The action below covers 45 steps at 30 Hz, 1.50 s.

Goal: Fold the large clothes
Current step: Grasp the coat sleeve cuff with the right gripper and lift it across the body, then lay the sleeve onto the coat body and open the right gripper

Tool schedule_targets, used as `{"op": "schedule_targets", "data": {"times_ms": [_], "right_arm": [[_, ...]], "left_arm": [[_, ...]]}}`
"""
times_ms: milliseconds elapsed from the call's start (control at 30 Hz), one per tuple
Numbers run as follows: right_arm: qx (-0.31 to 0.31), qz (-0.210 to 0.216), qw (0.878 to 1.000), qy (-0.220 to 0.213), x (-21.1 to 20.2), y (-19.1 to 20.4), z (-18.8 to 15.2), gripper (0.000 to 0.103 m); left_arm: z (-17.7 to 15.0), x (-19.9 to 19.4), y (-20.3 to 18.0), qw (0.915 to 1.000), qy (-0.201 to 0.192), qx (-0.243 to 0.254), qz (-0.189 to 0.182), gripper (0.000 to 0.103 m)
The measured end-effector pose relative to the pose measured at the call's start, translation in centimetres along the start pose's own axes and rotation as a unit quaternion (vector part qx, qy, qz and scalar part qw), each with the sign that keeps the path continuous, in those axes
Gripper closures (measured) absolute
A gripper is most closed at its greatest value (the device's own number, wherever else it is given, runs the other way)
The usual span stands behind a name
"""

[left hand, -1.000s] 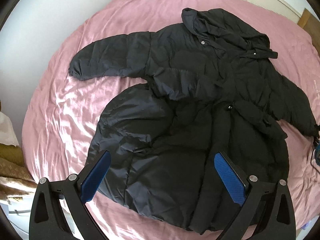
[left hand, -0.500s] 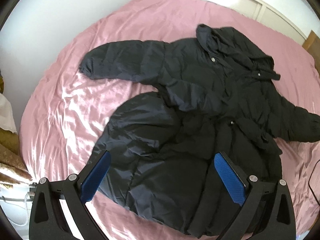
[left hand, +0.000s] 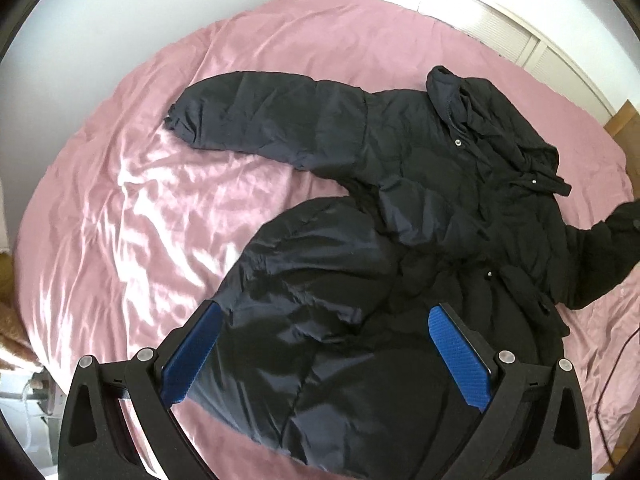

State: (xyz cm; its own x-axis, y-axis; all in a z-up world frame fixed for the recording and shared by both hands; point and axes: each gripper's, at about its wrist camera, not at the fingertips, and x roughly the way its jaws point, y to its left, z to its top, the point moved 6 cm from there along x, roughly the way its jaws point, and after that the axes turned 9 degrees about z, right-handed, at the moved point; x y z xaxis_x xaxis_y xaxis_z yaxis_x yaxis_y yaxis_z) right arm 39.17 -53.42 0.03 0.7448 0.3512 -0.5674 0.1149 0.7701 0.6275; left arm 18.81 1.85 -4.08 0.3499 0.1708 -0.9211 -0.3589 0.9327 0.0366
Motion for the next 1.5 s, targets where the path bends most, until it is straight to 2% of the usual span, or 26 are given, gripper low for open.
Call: {"op": "schedule_targets", "data": {"times_ms": [133, 300, 467, 600, 700, 900, 1100, 1300, 1500], "right_arm": [[-0.031, -0.009, 0.999, 0.029, 3.2, 3.7, -2.9, 0.089], [-0.062, -0.024, 0.995, 0.076, 8.4, 7.2, -7.7, 0.089], [-0.08, -0.049, 0.988, 0.123, 14.1, 8.5, -12.4, 0.089], [-0.079, -0.056, 0.984, 0.147, 16.8, 8.8, -15.0, 0.089], [-0.087, -0.062, 0.981, 0.16, 18.3, 9.4, -16.4, 0.089], [-0.091, -0.042, 0.981, 0.168, 19.4, 11.3, -18.3, 0.089], [-0.12, -0.045, 0.97, 0.209, 20.1, 11.3, -22.1, 0.089], [-0.138, -0.06, 0.957, 0.25, 20.7, 9.7, -24.2, 0.088], [-0.171, -0.055, 0.947, 0.265, 19.9, 10.1, -25.1, 0.085]], "left_arm": [[0.1, 1.3, 2.7, 1.0, 0.005, 0.0, -0.004, 0.001], [-0.5, 3.2, 7.9, 0.9991, 0.032, -0.027, 0.005, 0.001], [-0.4, 4.2, 11.6, 0.9983, 0.04, -0.034, 0.025, 0.001], [0.0, 4.8, 13.0, 0.998, 0.042, -0.035, 0.03, 0.001], [0.2, 5.2, 13.1, 0.9981, 0.044, -0.032, 0.029, 0.001], [0.5, 6.1, 12.3, 0.9984, 0.043, -0.021, 0.031, 0.001], [1.0, 6.6, 10.4, 0.9988, 0.042, -0.002, 0.025, 0.002], [1.1, 6.6, 8.2, 0.9989, 0.042, 0.016, 0.014, 0.002], [1.3, 6.7, 5.4, 0.9983, 0.045, 0.036, 0.001, 0.002]]}}
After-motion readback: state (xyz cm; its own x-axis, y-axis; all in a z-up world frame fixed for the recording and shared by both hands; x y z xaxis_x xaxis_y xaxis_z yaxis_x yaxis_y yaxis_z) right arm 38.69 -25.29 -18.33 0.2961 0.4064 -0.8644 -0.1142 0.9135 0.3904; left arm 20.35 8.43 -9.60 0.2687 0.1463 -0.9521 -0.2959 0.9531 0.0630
